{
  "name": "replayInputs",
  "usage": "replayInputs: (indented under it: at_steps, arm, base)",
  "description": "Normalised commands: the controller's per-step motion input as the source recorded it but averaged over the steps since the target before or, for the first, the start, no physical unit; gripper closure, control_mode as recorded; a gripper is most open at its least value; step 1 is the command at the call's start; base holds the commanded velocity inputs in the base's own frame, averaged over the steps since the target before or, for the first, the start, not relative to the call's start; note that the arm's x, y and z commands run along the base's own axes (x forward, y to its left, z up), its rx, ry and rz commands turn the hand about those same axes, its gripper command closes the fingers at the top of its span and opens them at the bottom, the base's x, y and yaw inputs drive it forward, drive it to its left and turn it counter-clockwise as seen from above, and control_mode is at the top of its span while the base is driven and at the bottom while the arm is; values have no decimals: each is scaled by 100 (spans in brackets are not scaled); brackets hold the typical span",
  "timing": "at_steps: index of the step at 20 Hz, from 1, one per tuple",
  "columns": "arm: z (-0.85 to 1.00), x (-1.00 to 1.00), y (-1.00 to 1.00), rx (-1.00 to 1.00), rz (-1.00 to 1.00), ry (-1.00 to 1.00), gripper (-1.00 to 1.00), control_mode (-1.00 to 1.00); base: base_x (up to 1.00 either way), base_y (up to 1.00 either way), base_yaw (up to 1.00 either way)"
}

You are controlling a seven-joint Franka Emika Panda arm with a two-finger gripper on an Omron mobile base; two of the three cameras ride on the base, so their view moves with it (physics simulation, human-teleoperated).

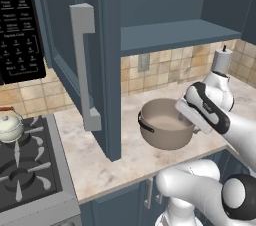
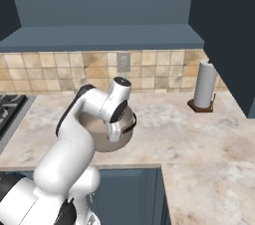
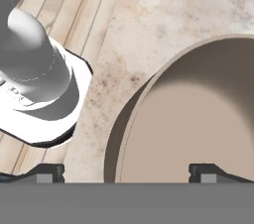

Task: Pick the kettle from the cabinet and place it on a stove burner. Then pick the pot from the counter and place it on another stove burner. Finally, turn both burners on.

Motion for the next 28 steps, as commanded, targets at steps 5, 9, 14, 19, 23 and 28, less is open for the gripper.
replayInputs:
  at_steps: [5, 9, 14, 19, 23, 28]
  arm:
    - [-28, 5, 0, 0, 0, 4, -100, -100]
    - [-25, 4, 0, 0, 0, 6, -100, -100]
    - [-23, 4, 0, 0, 0, 6, -100, -100]
    - [-25, 9, 0, 0, 0, 7, 100, -100]
    - [-4, 0, 0, 0, 0, 1, 100, -100]
    - [0, 0, 0, 0, 0, 0, 100, -100]
  base:
    - [0, 0, 0]
    - [0, 0, 0]
    - [0, 0, 0]
    - [0, 0, 0]
    - [0, 0, 0]
    - [0, 0, 0]
